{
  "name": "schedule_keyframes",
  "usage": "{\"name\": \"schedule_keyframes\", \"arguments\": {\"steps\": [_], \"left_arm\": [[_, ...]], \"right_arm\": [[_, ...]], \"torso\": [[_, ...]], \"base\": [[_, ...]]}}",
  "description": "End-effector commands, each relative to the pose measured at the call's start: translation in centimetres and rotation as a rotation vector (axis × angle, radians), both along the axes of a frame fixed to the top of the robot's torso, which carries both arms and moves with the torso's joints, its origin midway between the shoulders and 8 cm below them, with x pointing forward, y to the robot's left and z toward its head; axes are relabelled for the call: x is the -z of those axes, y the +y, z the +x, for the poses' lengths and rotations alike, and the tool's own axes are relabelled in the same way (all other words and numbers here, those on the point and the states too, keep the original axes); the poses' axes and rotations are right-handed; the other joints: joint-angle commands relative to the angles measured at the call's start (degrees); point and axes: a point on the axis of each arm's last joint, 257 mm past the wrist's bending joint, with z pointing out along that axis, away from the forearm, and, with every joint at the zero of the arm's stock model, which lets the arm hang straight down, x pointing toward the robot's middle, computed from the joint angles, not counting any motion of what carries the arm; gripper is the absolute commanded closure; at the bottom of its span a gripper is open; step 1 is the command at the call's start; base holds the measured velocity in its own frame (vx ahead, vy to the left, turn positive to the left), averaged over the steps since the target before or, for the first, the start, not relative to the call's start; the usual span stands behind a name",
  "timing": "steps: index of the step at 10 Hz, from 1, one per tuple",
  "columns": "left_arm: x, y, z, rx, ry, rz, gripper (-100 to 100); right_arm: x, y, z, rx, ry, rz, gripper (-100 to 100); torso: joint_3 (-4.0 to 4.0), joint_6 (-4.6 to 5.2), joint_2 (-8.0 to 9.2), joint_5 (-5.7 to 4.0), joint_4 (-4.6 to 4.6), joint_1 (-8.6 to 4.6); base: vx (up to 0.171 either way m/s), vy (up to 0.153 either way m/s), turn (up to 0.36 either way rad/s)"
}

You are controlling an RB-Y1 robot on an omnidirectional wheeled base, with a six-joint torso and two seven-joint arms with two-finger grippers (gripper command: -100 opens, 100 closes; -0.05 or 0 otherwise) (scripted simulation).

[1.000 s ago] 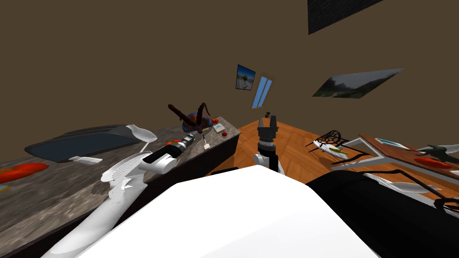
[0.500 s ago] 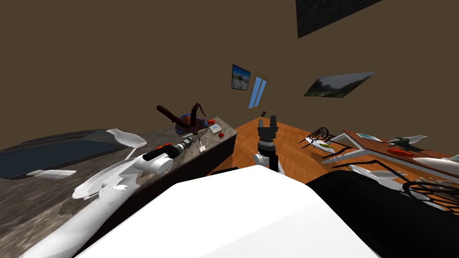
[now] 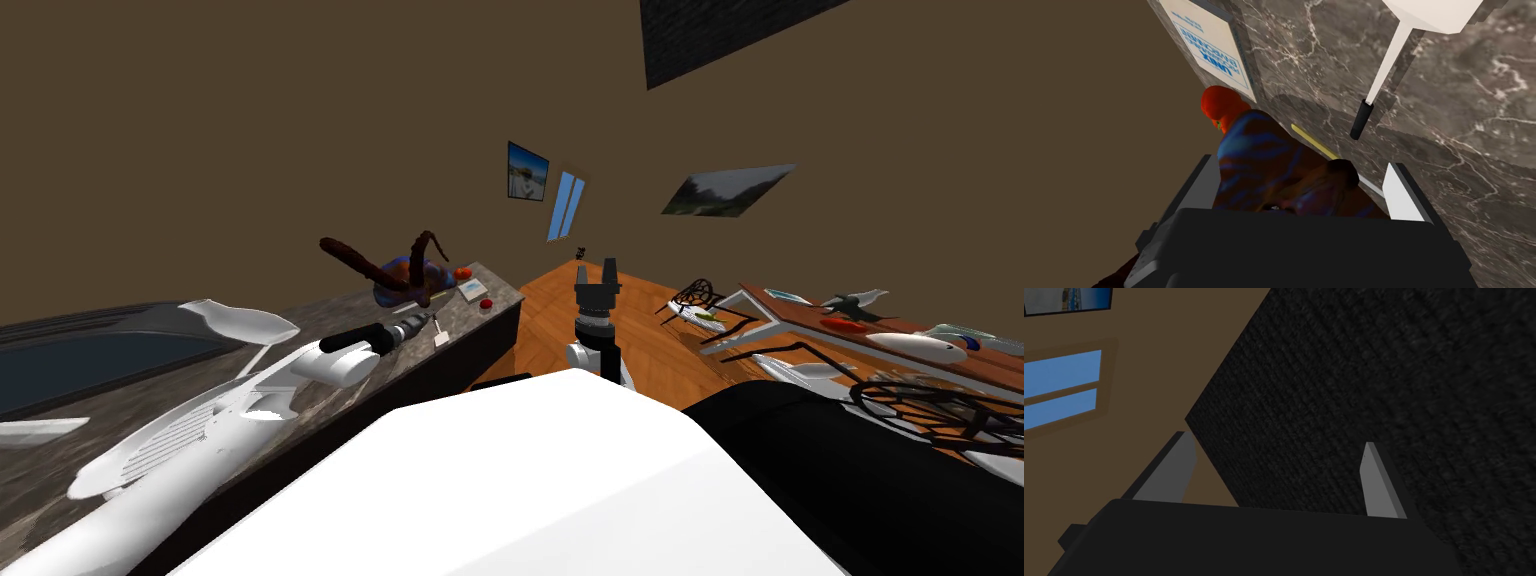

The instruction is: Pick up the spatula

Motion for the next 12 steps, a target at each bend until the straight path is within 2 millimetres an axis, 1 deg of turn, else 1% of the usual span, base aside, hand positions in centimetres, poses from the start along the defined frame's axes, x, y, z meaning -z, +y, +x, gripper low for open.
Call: {"name": "schedule_keyframes", "arguments": {"steps": [1, 2, 4, 5, 8, 9, 11, 12], "left_arm": [[1.5, 1.5, -1.1, -0.009, 0.073, 0.04, -100], [1.7, 1.7, -1.3, -0.012, 0.083, 0.044, -100], [3.9, 4.5, -3.3, -0.031, 0.202, 0.108, -100], [4.1, 4.7, -3.5, -0.035, 0.212, 0.112, -100], [6.7, 8.9, -7.2, -0.071, 0.386, 0.193, -100], [6.7, 9.0, -7.3, -0.072, 0.387, 0.196, -100], [7.8, 11.5, -9.7, -0.095, 0.485, 0.239, -100], [7.8, 11.5, -9.7, -0.095, 0.486, 0.239, -100]], "right_arm": [[0.0, 0.0, 0.0, 0.0, 0.0, 0.0, 0], [0.0, 0.0, 0.0, 0.0, 0.0, 0.0, 0], [0.0, 0.0, 0.0, 0.0, 0.0, 0.0, 0], [0.0, 0.0, 0.0, 0.0, 0.0, 0.0, 0], [0.0, 0.0, 0.0, 0.0, 0.0, 0.0, 0], [0.0, 0.0, 0.0, 0.0, 0.0, 0.0, 0], [0.0, 0.0, 0.0, 0.0, 0.0, 0.0, 0], [0.0, 0.0, 0.0, 0.0, 0.0, 0.0, 0]], "torso": [[0.0, 0.0, 0.0, 0.0, 0.0, 0.0], [-0.01, 0.02, -0.01, 0.0, 0.0, -0.01], [0.01, 0.02, 0.01, 0.01, 0.0, 0.01], [-0.03, 0.03, -0.05, 0.0, -0.01, 0.0], [-0.06, 0.02, -0.1, -0.01, -0.02, -0.06], [-0.07, 0.01, -0.12, -0.01, -0.03, -0.06], [-0.04, 0.0, -0.07, 0.0, -0.02, 0.0], [-0.06, 0.01, -0.1, 0.0, -0.02, -0.03]], "base": [[0.034, -0.04, -0.123], [0.031, -0.031, -0.079], [0.041, -0.039, -0.177], [0.049, -0.03, -0.073], [0.057, -0.052, -0.165], [0.054, -0.031, -0.057], [0.061, -0.039, -0.135], [0.044, -0.027, -0.063]]}}
